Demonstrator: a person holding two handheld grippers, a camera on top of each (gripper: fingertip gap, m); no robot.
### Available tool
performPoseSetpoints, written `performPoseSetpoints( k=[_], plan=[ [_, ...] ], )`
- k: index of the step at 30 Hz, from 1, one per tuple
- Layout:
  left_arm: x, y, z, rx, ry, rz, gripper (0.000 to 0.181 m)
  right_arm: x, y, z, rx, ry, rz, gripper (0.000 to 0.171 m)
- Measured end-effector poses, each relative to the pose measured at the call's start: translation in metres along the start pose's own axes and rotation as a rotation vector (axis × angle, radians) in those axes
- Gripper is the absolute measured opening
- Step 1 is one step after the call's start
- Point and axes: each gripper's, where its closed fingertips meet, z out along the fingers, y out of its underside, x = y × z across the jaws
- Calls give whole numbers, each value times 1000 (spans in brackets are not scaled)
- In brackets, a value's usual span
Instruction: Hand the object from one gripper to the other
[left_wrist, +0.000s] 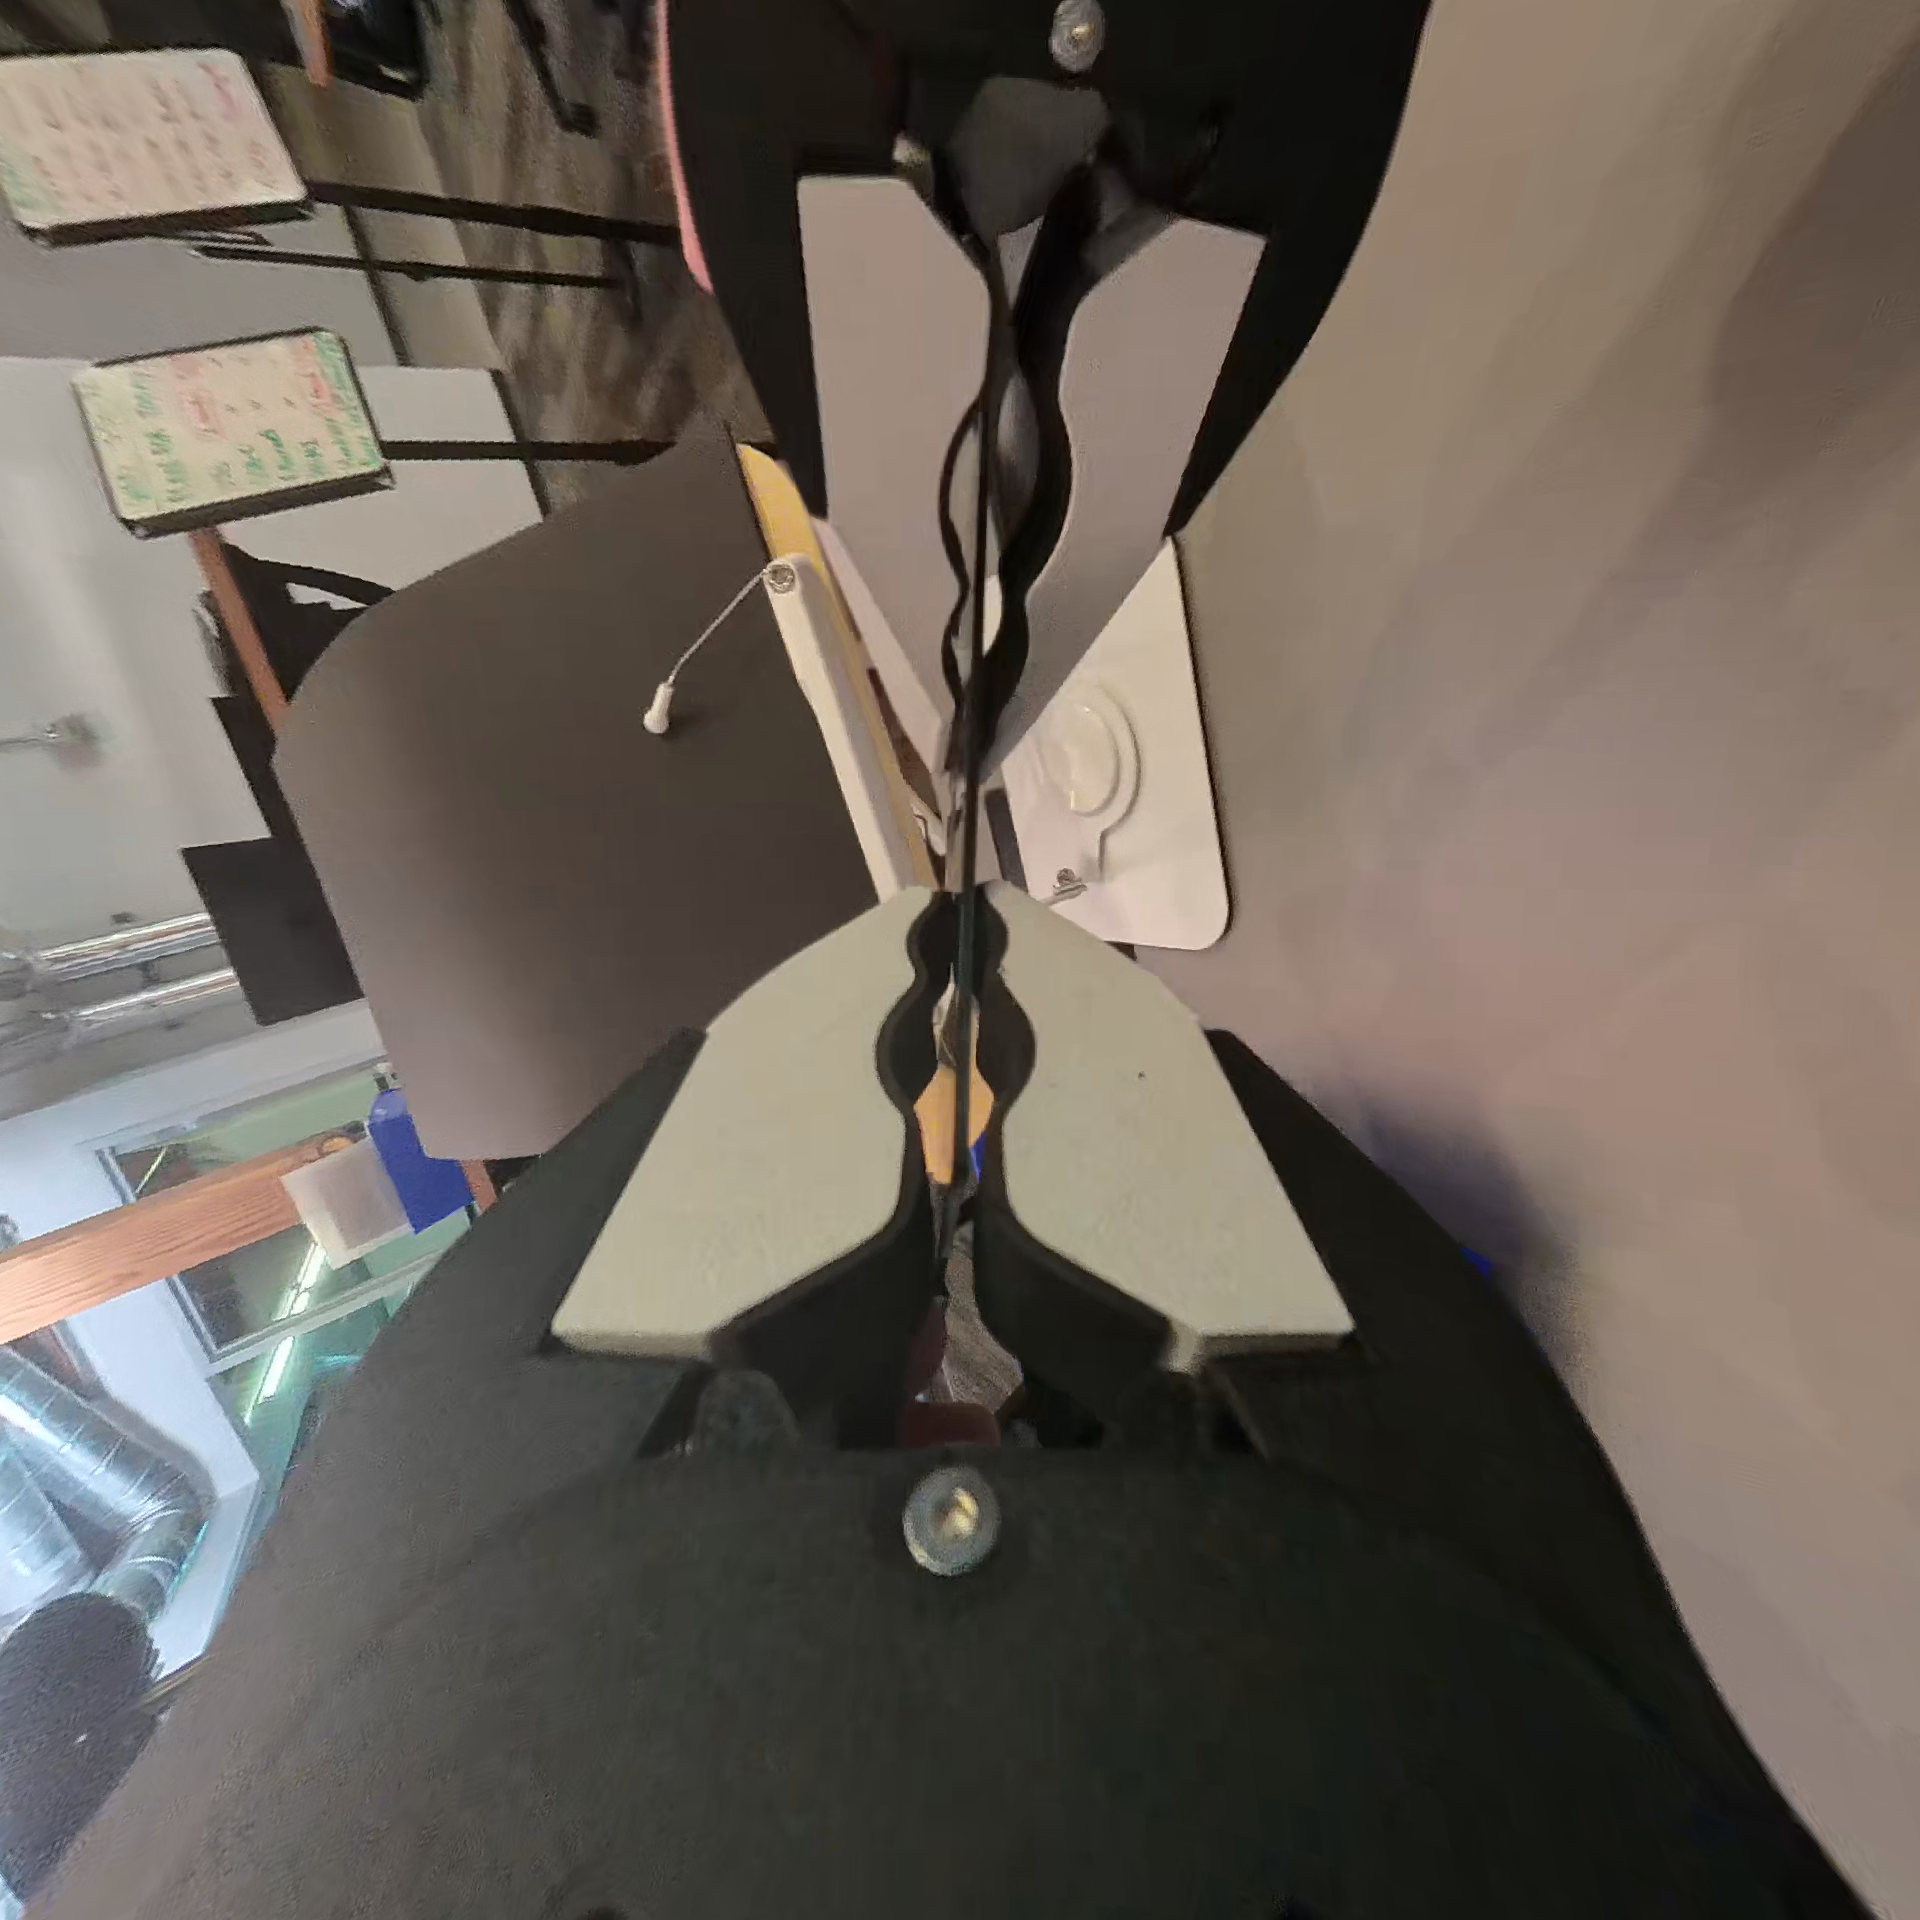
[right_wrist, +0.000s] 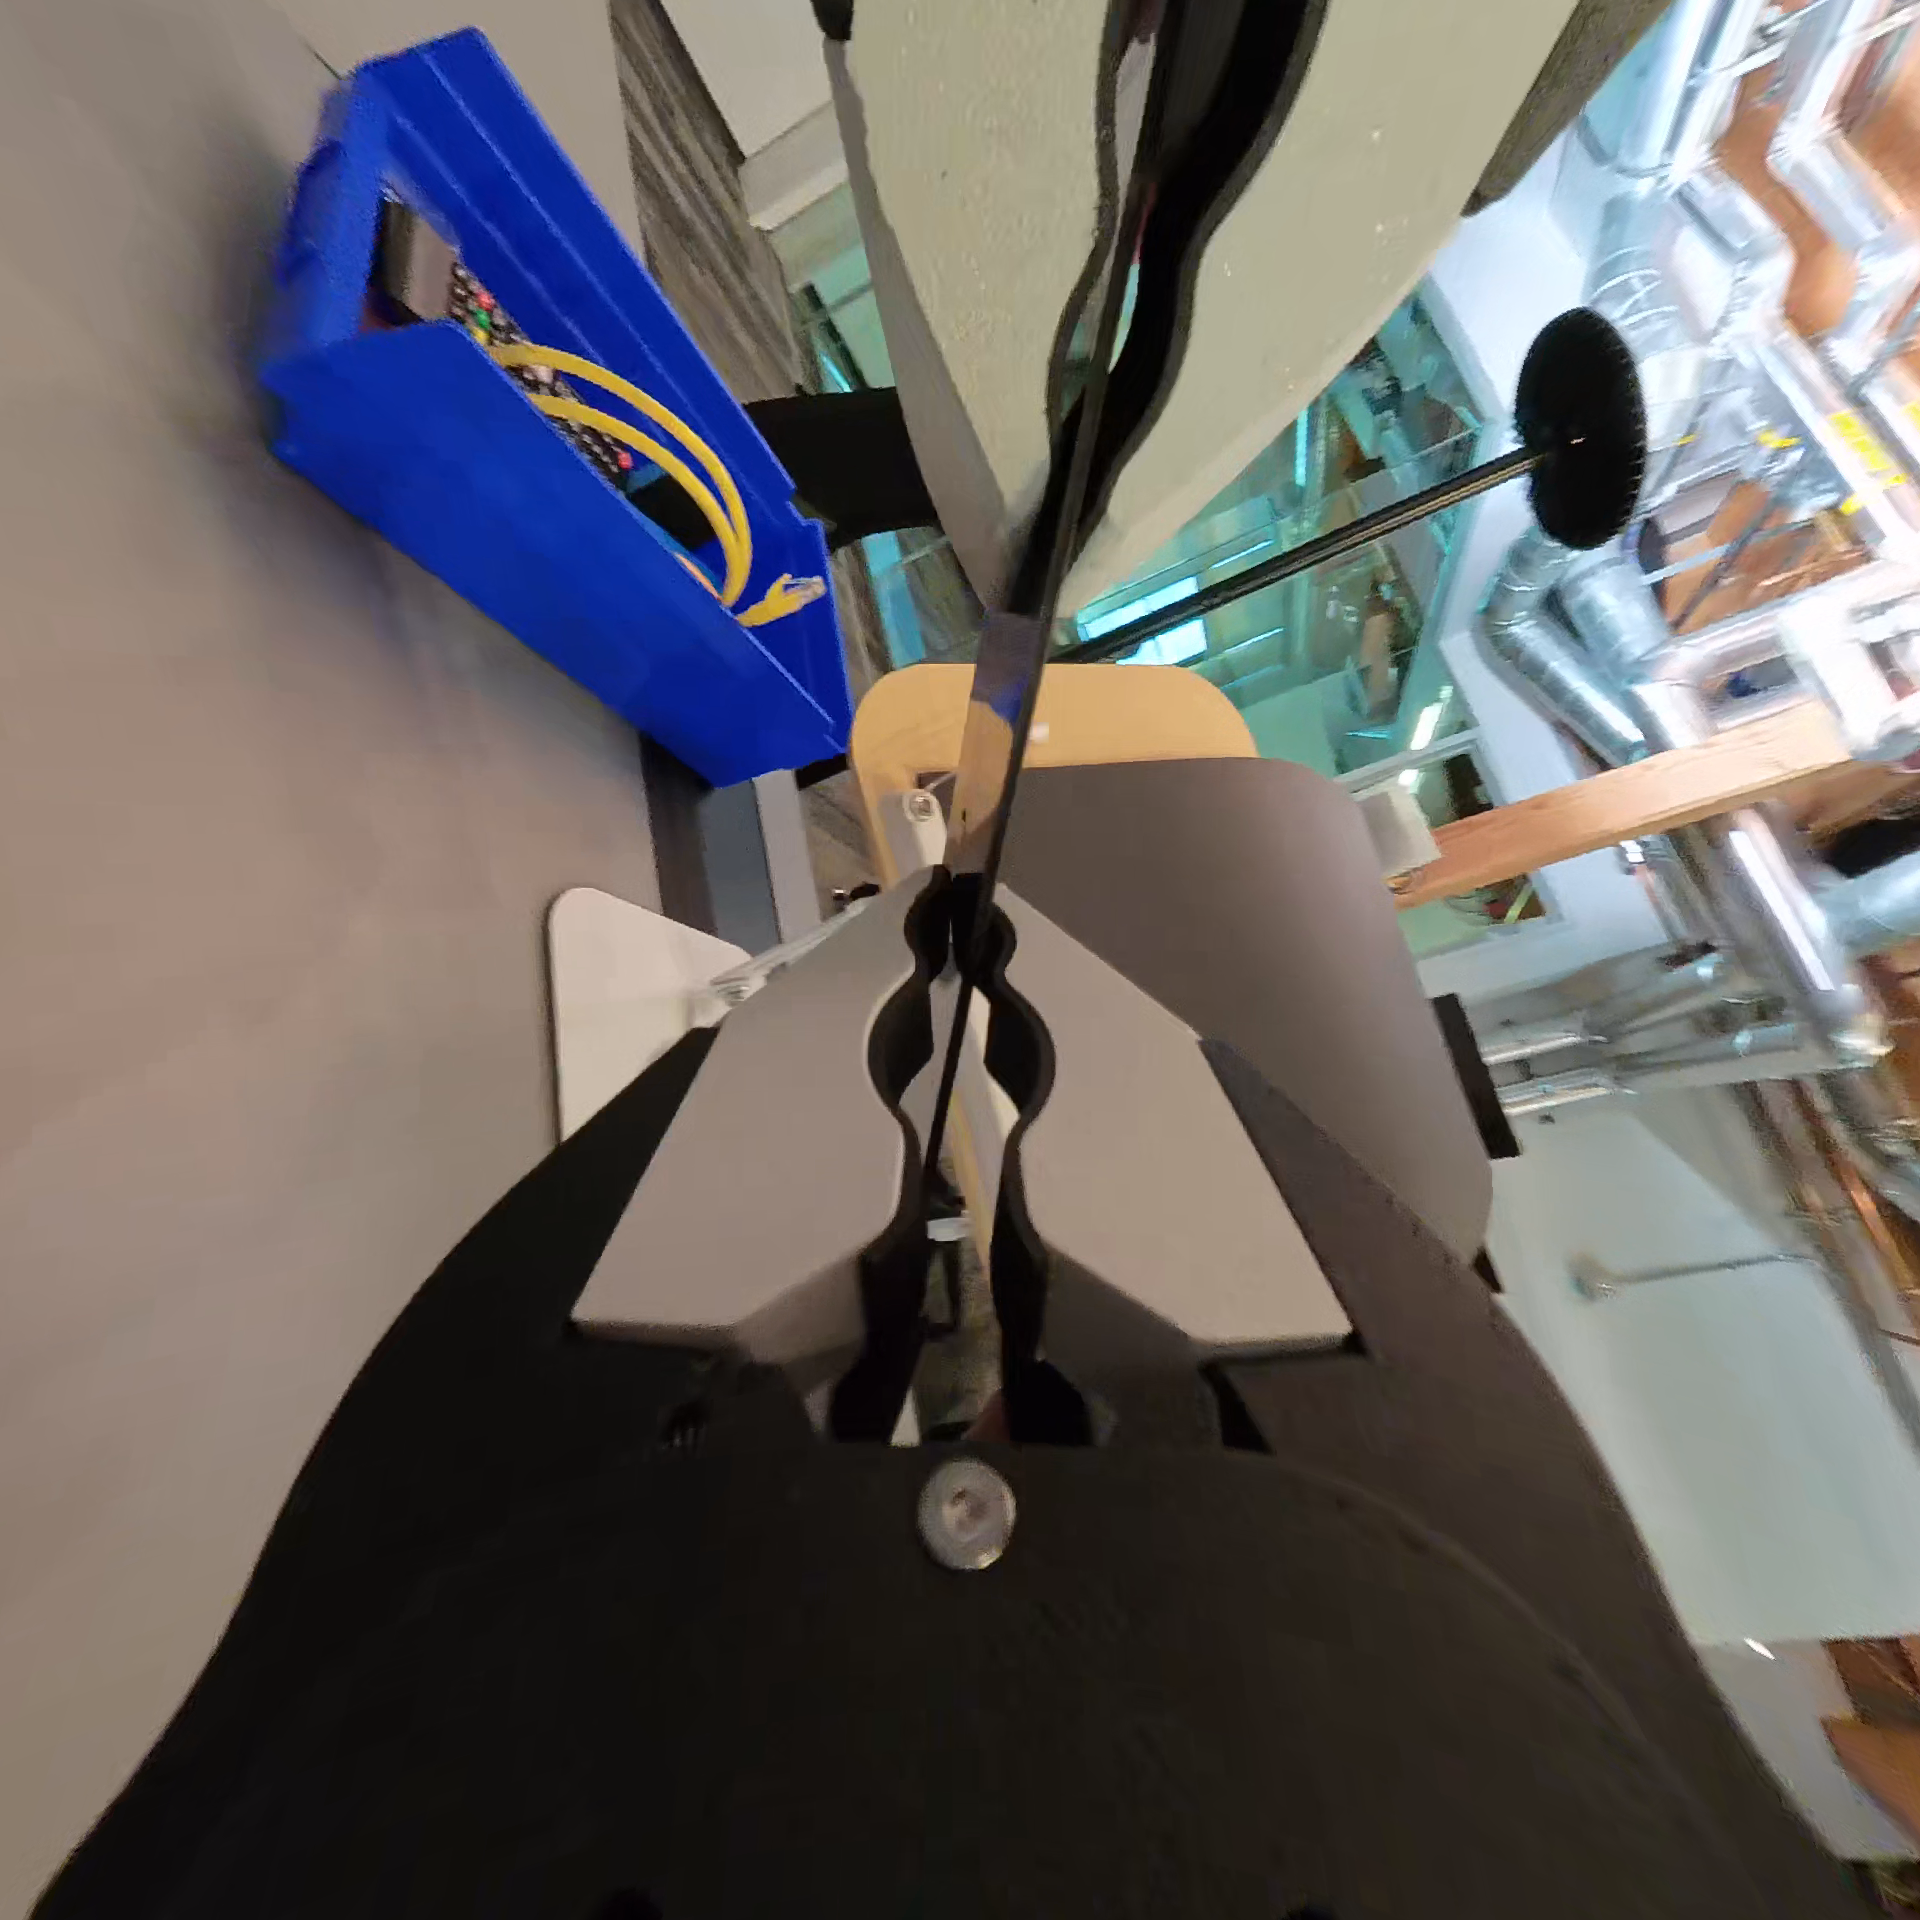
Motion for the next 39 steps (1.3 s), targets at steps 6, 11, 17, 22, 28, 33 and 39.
performPoseSetpoints(
  k=[6, 11, 17, 22, 28, 33, 39],
  plan=[
    [-37, -5, -15, 10, -213, 97, 66, 8, -1, -13, 114, -181, 401, 0],
    [-52, -12, -32, 8, -400, 185, 93, 26, -7, -31, 380, -351, 853, 0],
    [-56, -24, -32, 392, -270, -557, 76, 72, -28, -65, 966, -294, 1219, 0],
    [-33, -44, -4, 588, -80, -868, 55, 71, -44, -75, 1103, -322, 1253, 0],
    [-13, -67, 2, 769, 150, -991, 6, 73, -51, -76, 1113, -346, 1259, 1],
    [-24, -32, 12, 578, 0, -994, 2, 86, -15, -55, 826, -136, 1188, 52],
    [-67, 44, -6, 97, -557, -688, 2, 115, -4, -61, 661, -30, 1210, 101]
  ],
)
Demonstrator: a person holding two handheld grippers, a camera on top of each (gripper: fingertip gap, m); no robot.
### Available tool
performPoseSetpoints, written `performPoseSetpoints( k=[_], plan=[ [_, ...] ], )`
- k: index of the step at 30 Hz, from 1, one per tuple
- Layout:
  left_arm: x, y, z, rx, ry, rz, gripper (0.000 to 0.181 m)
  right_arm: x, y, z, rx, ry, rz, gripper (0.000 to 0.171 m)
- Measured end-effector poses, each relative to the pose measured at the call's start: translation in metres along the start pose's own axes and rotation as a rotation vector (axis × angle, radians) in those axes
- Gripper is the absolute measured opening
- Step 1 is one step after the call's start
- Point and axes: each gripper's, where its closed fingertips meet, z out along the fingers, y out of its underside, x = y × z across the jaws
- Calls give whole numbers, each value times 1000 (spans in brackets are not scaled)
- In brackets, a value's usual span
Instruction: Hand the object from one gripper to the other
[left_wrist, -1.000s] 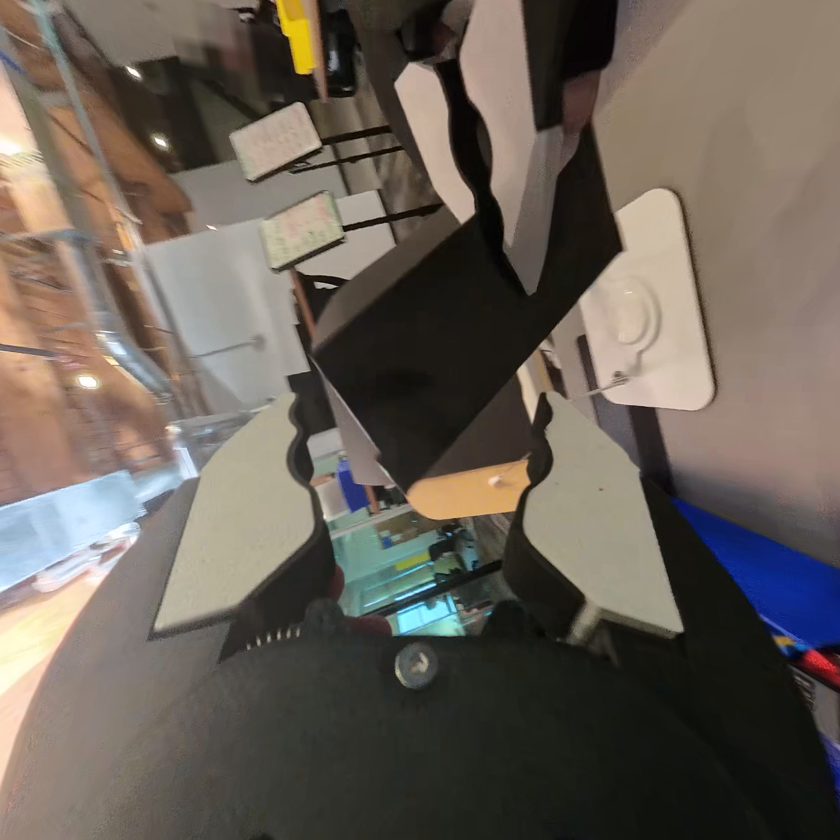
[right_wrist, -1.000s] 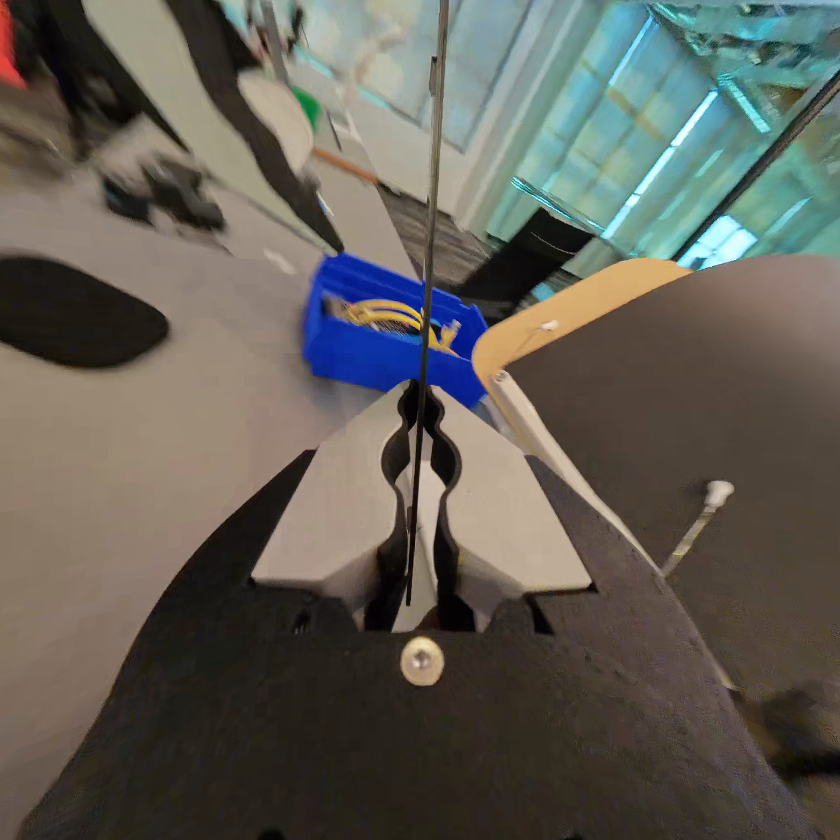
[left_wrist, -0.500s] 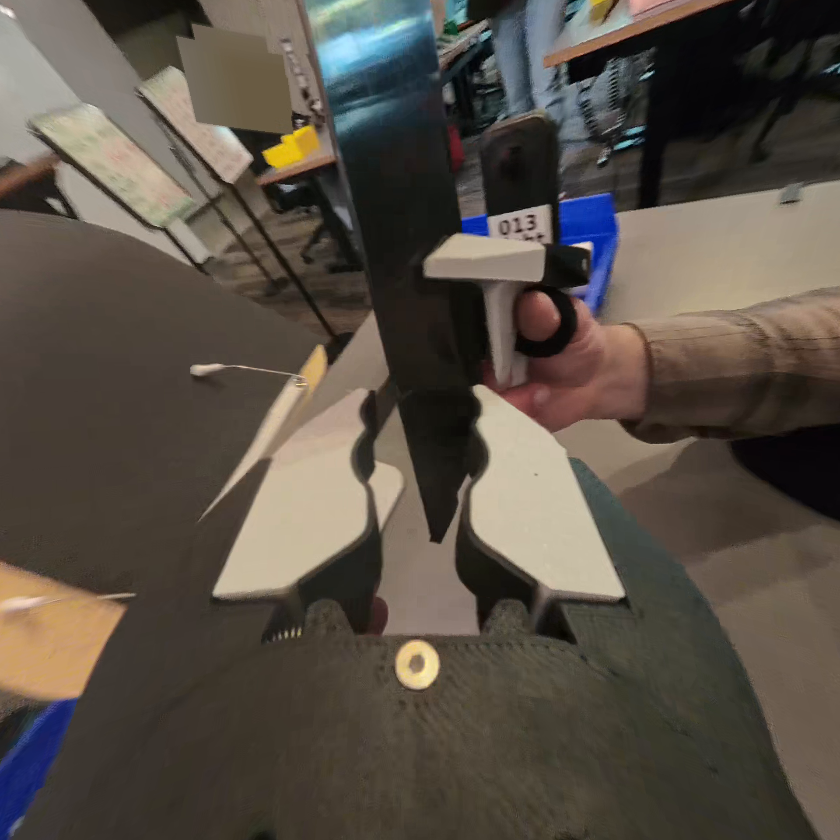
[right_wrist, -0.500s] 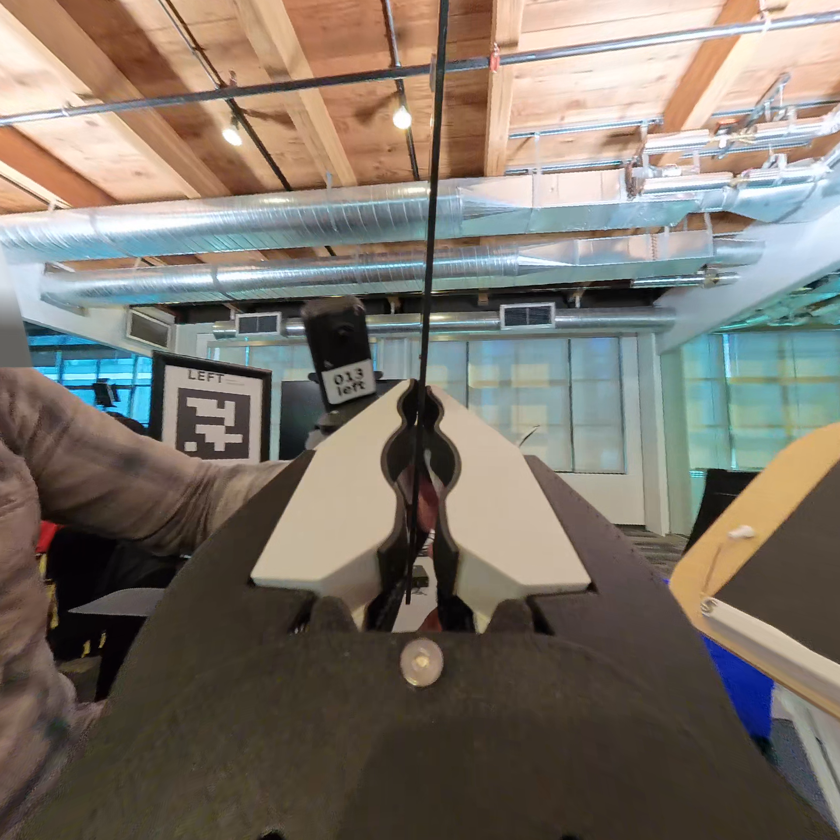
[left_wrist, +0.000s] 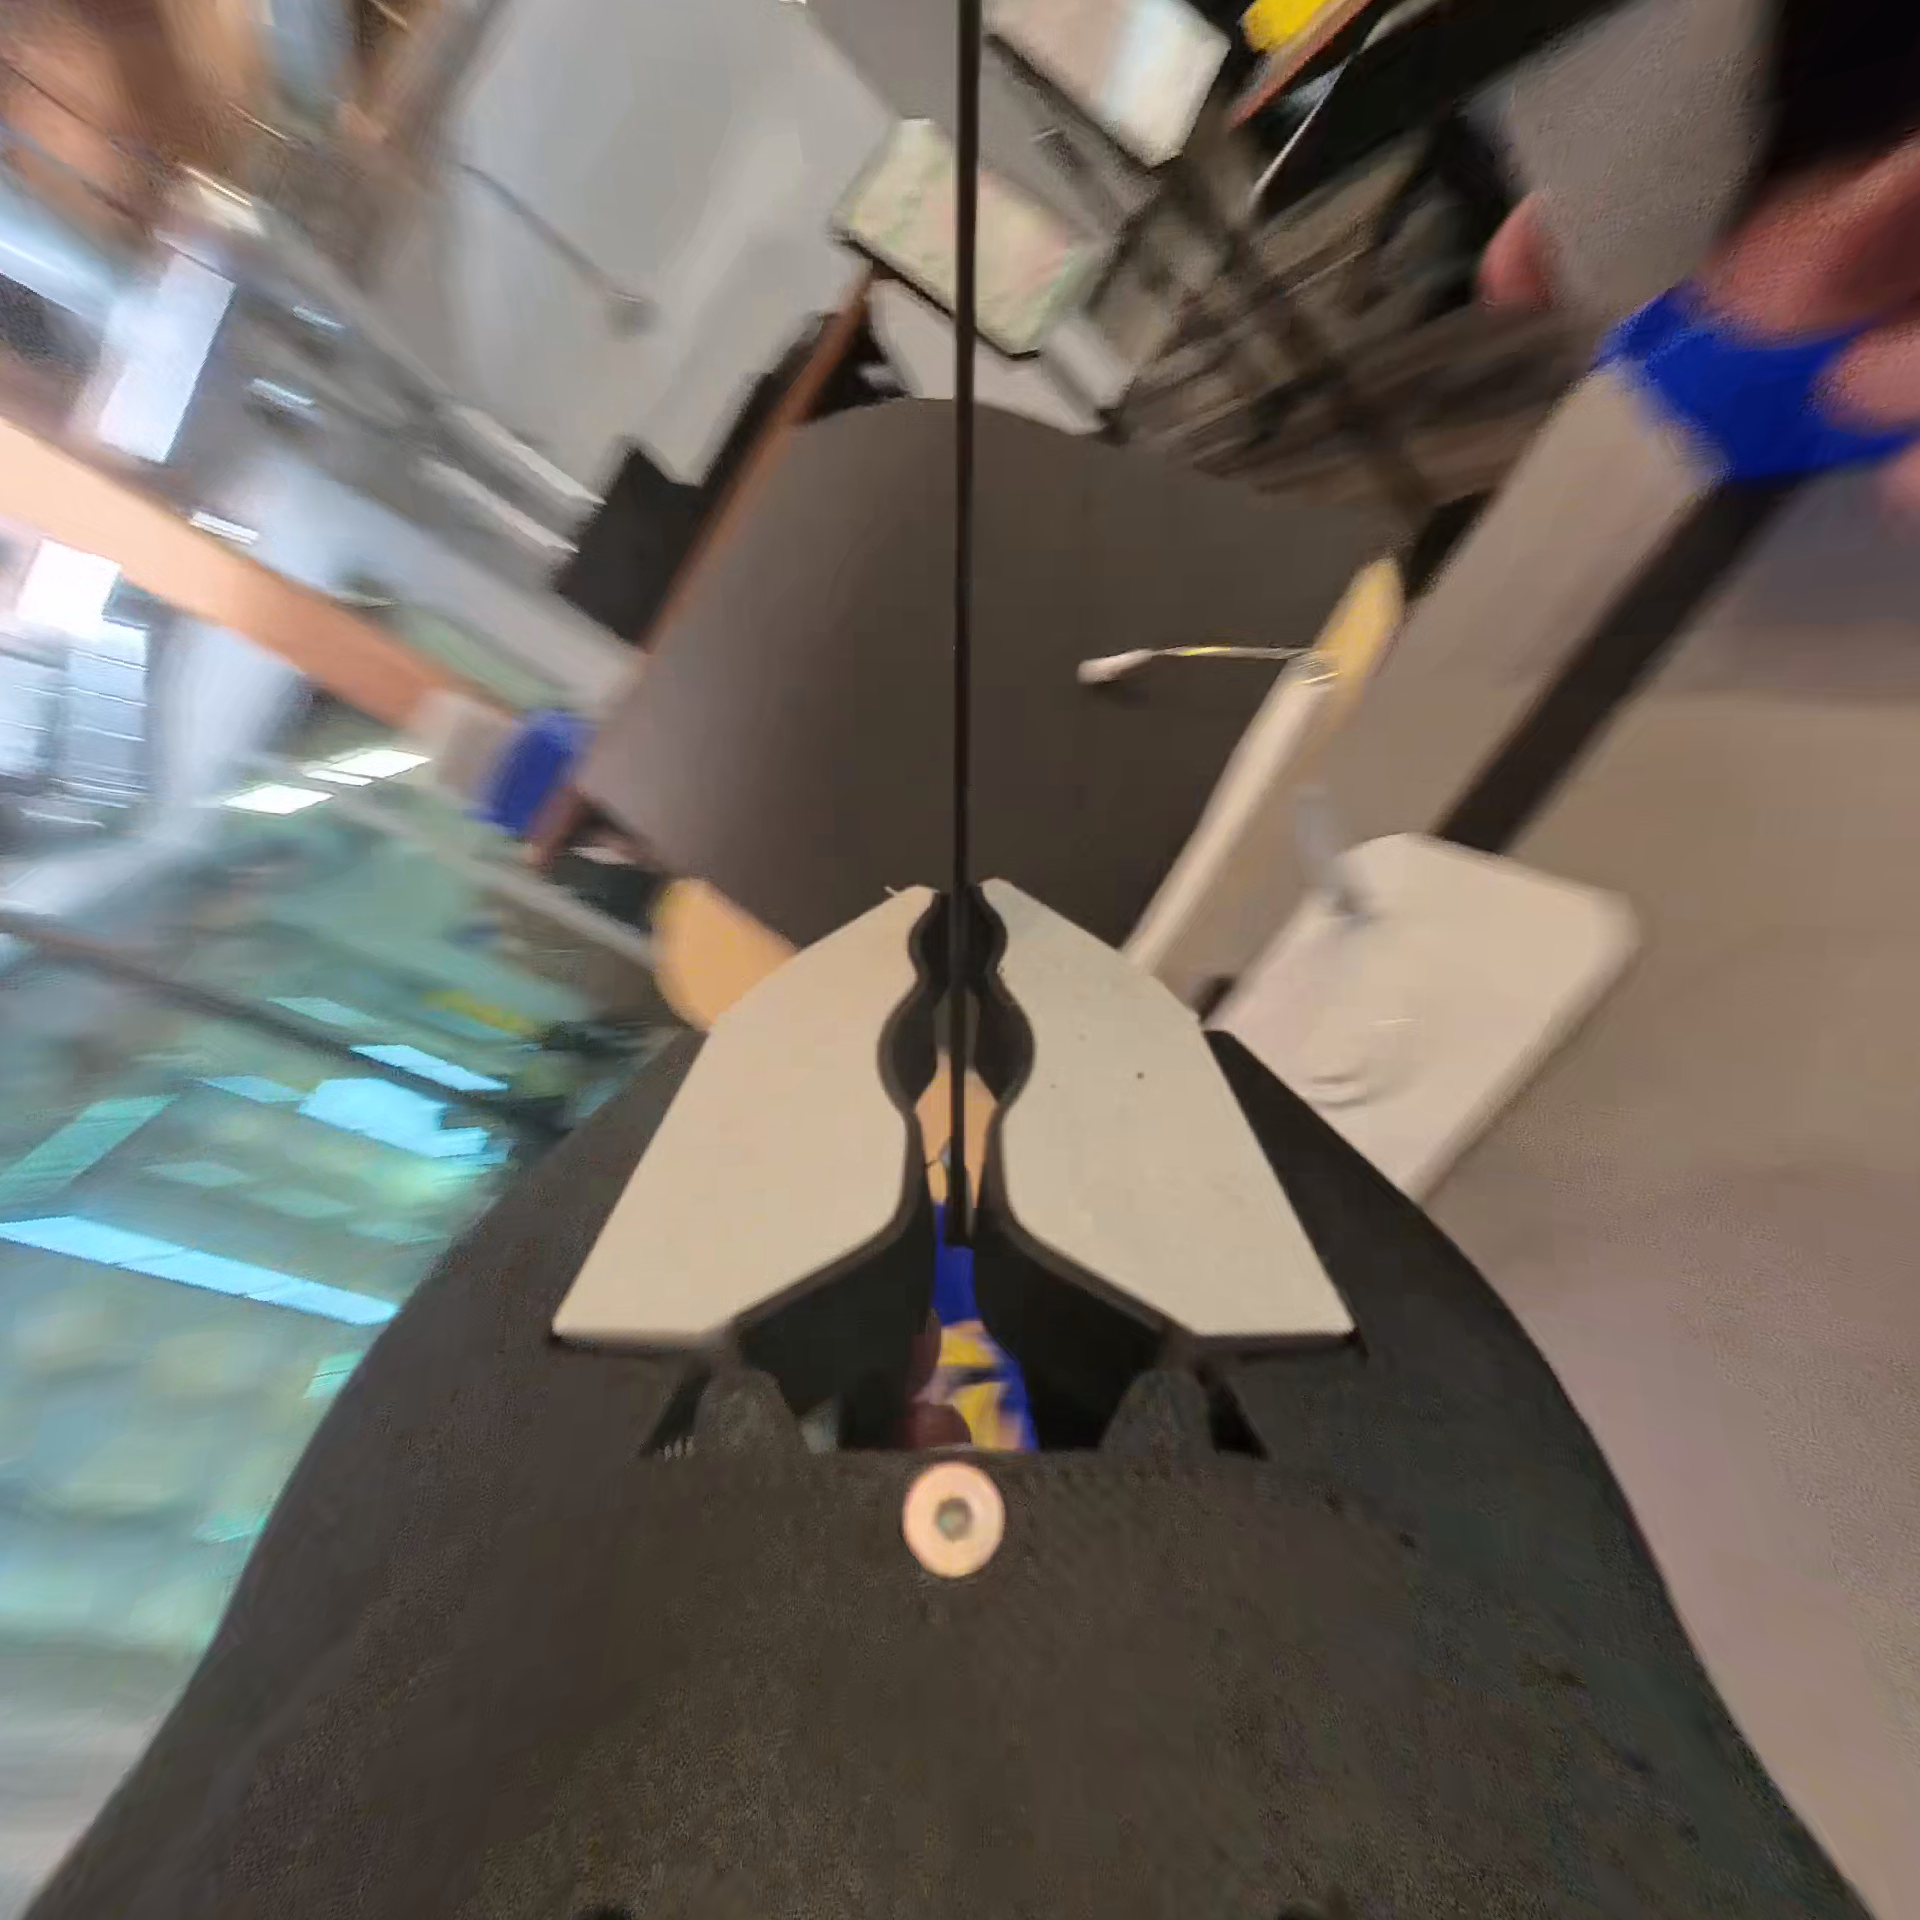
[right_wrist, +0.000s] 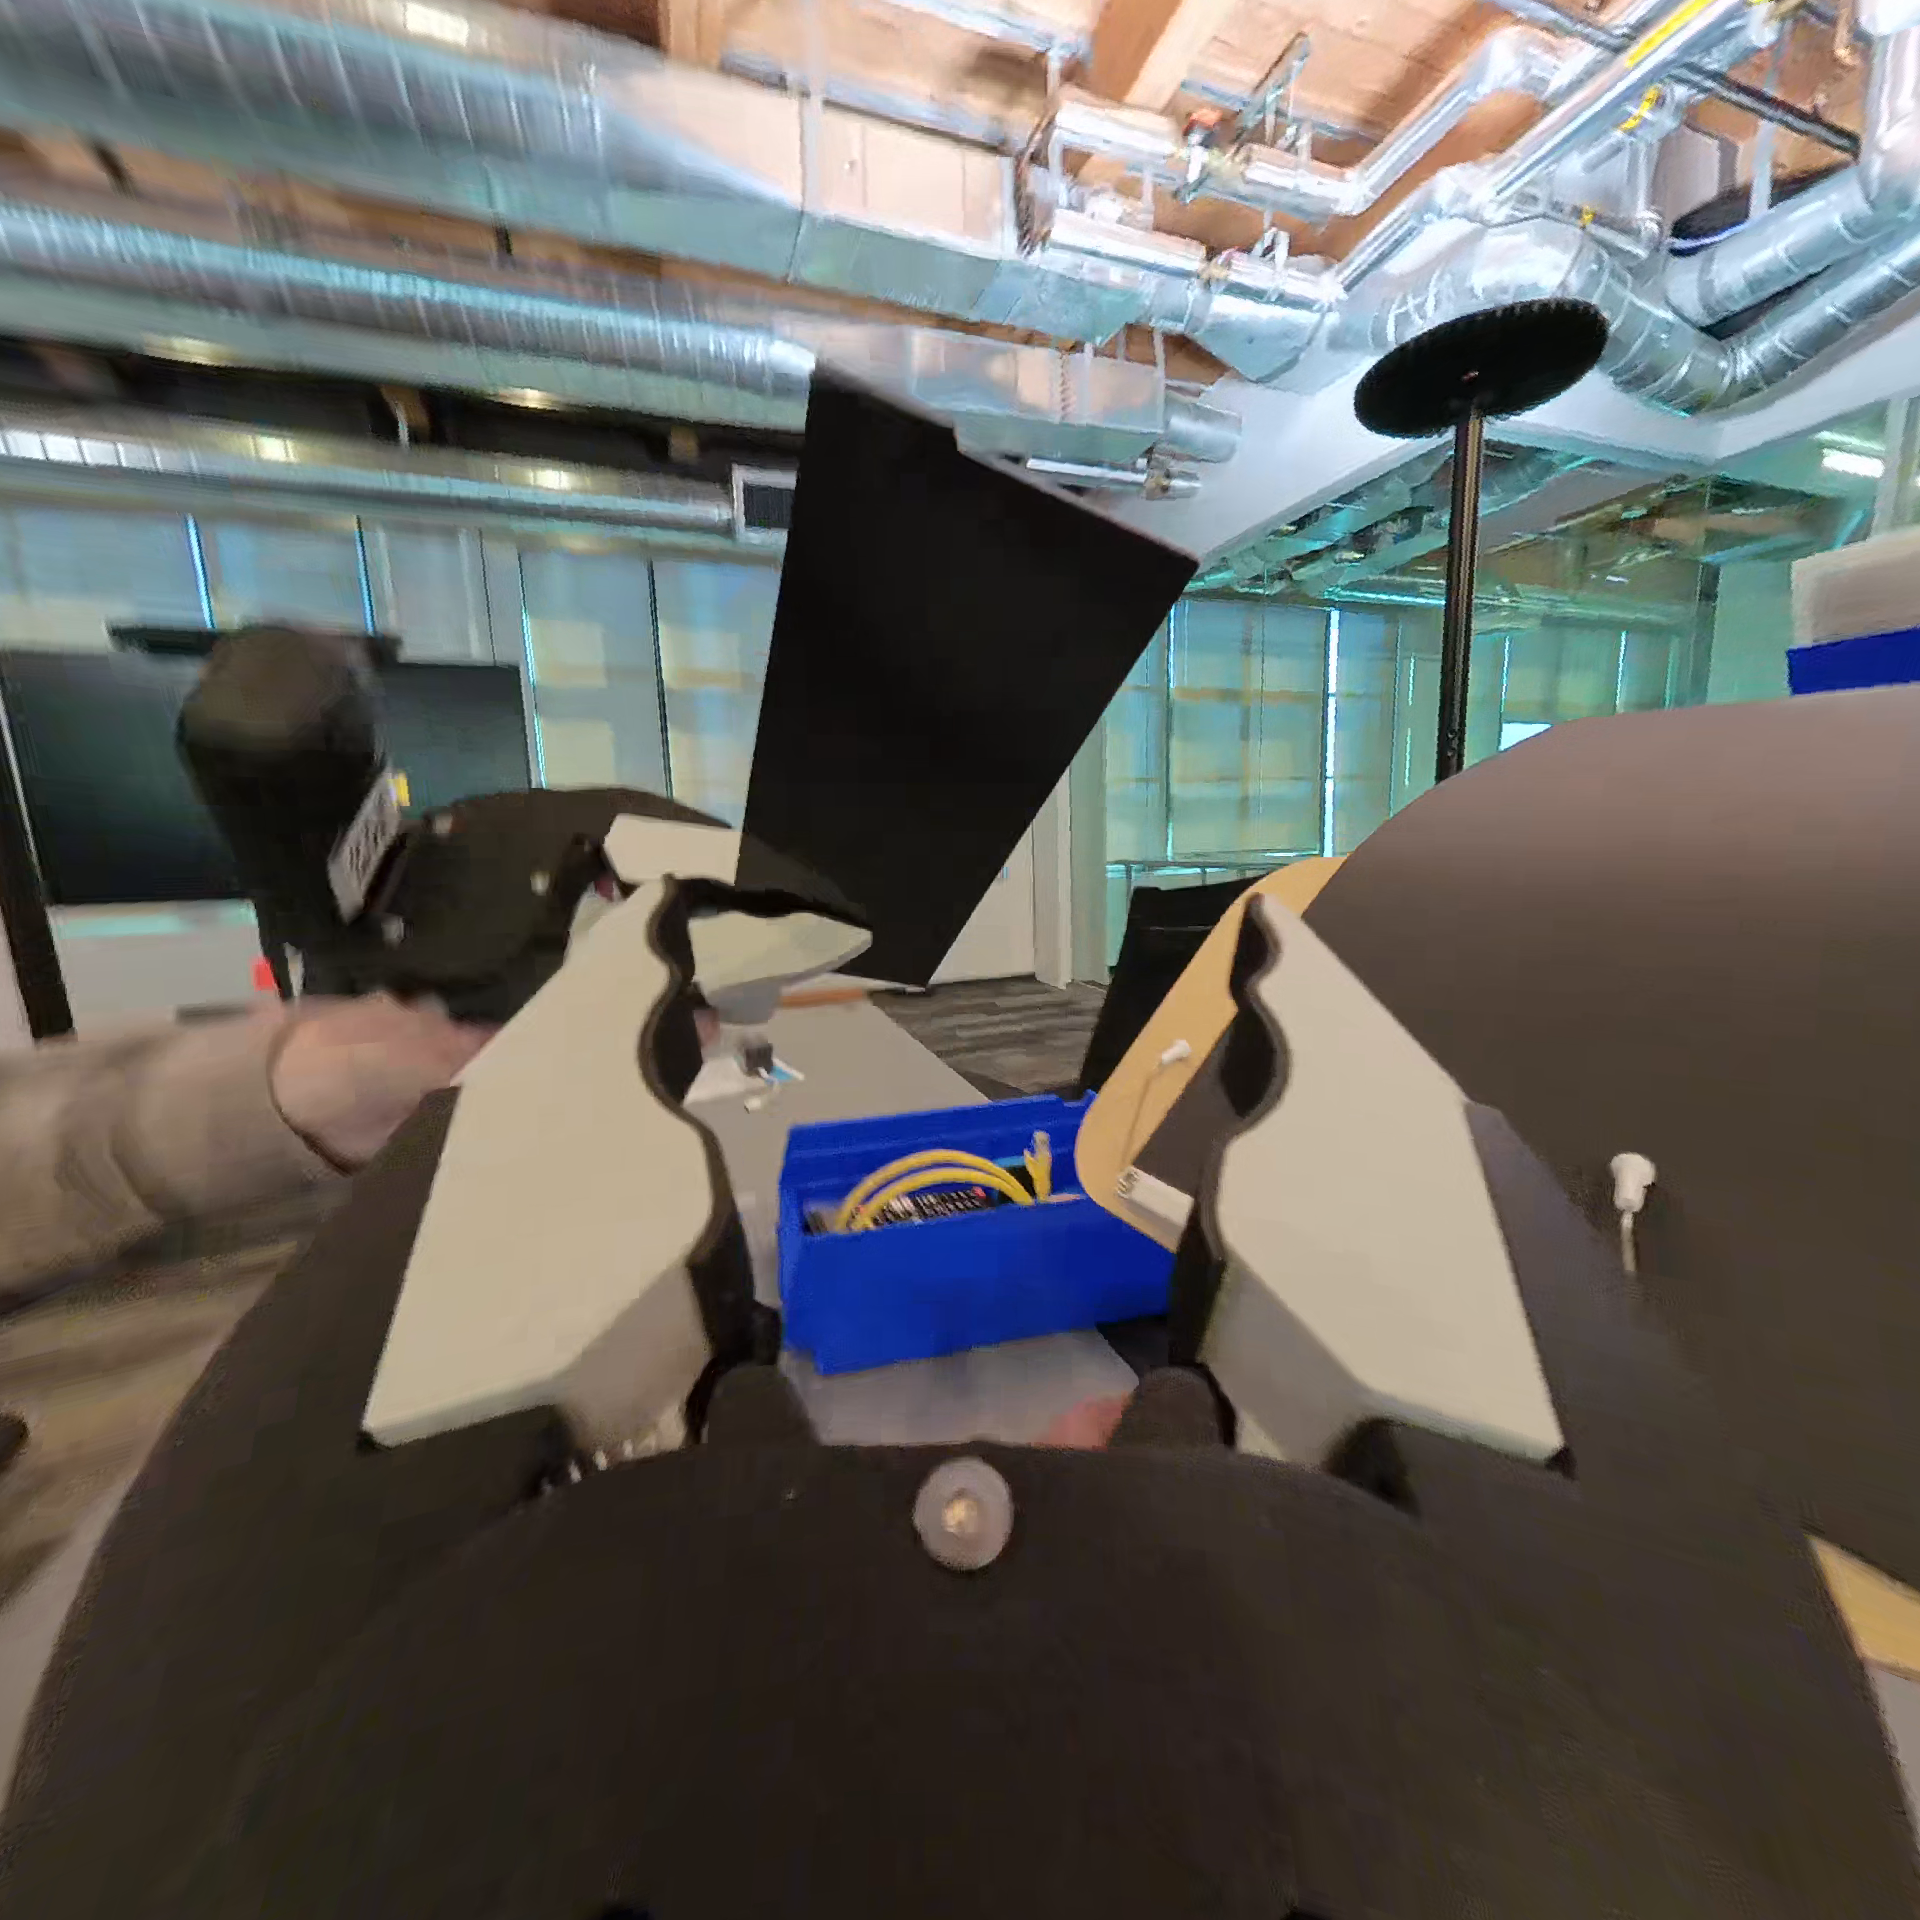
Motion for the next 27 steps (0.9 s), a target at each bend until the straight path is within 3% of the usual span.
performPoseSetpoints(
  k=[4, 6, 10, 12, 14, 19, 23, 27],
  plan=[
    [-9, -20, -5, 15, -250, 269, 2, -14, -9, 13, 89, 32, 157, 112],
    [-1, -31, -7, 41, -325, 375, 2, -15, -9, 15, 120, 86, 199, 110],
    [21, -44, -6, 73, -425, 587, 2, 3, -17, -2, 229, 201, 279, 47],
    [24, -45, -3, 78, -458, 647, 3, 10, -14, -5, 214, 206, 329, 27],
    [25, -43, 2, 74, -459, 666, 17, 15, -12, -7, 199, 198, 352, 6],
    [62, -37, 2, 116, -215, 606, 63, 23, -19, -14, 200, 152, 282, 0],
    [65, -63, -30, 297, -5, 299, 69, 5, -20, -17, 120, -96, 240, 0],
    [60, -58, -23, 222, 229, 58, 75, -37, -12, -24, 8, -357, 120, 0]
  ],
)
